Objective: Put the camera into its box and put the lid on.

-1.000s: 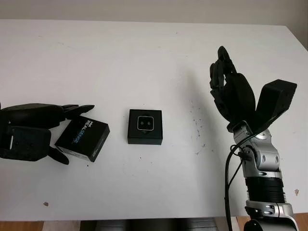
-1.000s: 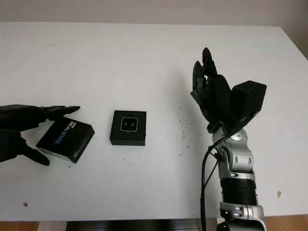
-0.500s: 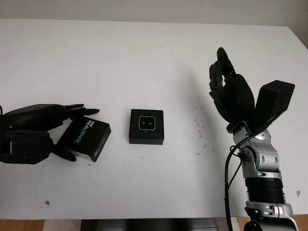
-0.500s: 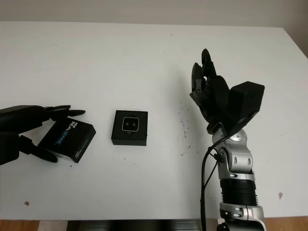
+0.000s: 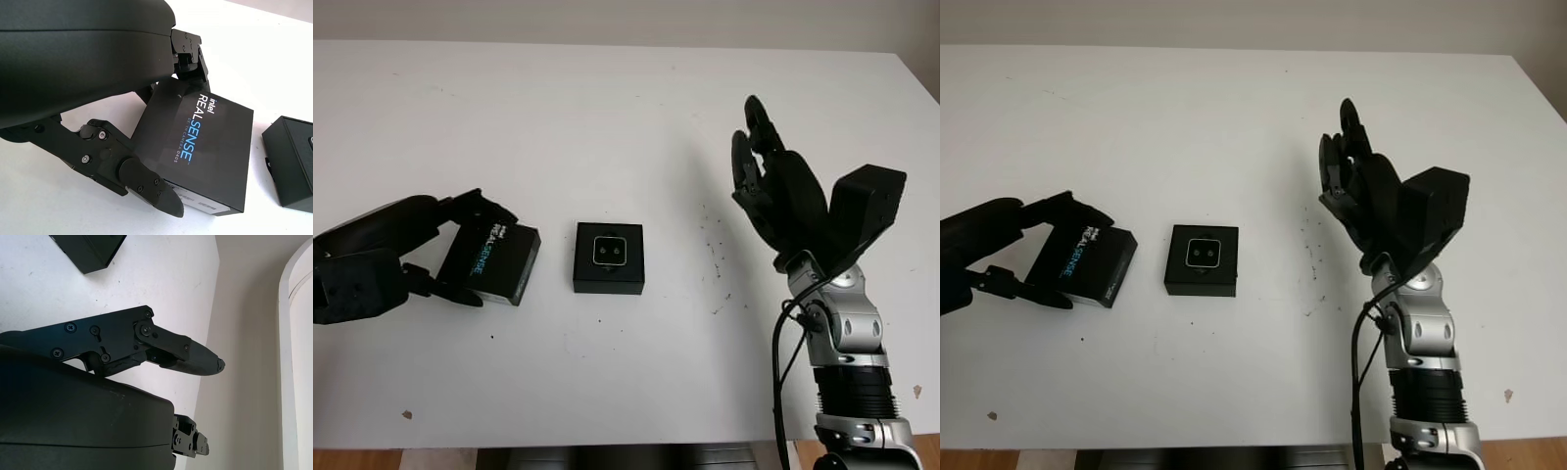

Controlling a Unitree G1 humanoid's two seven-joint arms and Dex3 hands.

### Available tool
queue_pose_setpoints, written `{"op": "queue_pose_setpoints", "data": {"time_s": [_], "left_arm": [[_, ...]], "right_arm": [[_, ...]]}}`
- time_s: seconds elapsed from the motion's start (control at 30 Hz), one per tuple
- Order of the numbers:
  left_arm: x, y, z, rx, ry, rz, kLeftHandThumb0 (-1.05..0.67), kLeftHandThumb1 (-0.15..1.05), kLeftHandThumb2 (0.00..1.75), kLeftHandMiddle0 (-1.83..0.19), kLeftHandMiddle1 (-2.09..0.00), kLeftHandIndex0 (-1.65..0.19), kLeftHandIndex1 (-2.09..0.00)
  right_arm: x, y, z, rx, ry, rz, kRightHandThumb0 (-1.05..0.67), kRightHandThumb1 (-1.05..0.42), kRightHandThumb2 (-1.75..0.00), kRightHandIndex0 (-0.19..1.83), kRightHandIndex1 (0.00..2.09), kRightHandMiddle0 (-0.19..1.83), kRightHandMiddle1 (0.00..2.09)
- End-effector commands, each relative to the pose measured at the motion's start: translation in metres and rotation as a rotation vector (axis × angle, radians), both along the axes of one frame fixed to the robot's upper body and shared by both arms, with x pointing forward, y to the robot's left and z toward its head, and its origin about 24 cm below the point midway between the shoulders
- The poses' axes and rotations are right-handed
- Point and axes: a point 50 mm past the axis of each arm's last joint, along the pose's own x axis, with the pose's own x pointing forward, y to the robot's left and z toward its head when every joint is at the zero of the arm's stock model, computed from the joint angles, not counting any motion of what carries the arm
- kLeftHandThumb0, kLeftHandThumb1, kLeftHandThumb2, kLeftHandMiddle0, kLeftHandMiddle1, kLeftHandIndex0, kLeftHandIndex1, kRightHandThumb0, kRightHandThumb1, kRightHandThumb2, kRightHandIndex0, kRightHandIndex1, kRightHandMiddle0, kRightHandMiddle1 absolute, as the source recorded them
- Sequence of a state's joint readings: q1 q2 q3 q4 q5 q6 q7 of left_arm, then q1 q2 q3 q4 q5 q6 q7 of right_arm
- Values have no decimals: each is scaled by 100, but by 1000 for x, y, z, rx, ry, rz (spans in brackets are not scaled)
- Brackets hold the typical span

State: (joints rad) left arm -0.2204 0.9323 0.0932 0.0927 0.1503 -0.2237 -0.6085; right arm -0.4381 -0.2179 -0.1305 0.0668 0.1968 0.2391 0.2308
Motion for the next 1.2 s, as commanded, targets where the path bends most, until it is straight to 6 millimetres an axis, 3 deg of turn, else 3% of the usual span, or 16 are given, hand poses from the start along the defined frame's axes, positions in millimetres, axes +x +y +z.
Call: {"op": "queue_pose_setpoints", "data": {"time_s": [0.0,0.27,0.47,0.57,0.93,1.17], "left_arm": [[-3,2,-10,3,32,12,-34,94,6,-15,-126,-8,-119],[-4,-2,-7,20,3,39,-33,99,7,-17,-134,-10,-123],[-2,-14,8,17,-29,67,-29,105,31,-14,-157,-10,-125],[0,-22,18,-15,-42,89,-29,105,36,-16,-159,-10,-127],[11,-50,48,-264,8,83,-26,105,32,-15,-166,-8,-154],[15,-63,63,-316,72,43,-27,105,28,-19,-168,-9,-160]], "right_arm": [[-3,-3,4,-16,-18,-2,-51,-105,-70,-19,2,-19,4],[-3,-2,2,-11,-18,1,-50,-105,-71,-19,2,-19,3],[-3,-1,-2,-31,-7,21,-53,-105,-74,-19,0,-19,0],[-3,0,-4,-4,-5,27,-55,-105,-71,-19,0,-19,0],[-2,5,-10,27,-9,42,-56,-105,-66,-19,1,-19,2],[-2,8,-11,17,-3,49,-56,-105,-66,-19,3,-18,2]]}}
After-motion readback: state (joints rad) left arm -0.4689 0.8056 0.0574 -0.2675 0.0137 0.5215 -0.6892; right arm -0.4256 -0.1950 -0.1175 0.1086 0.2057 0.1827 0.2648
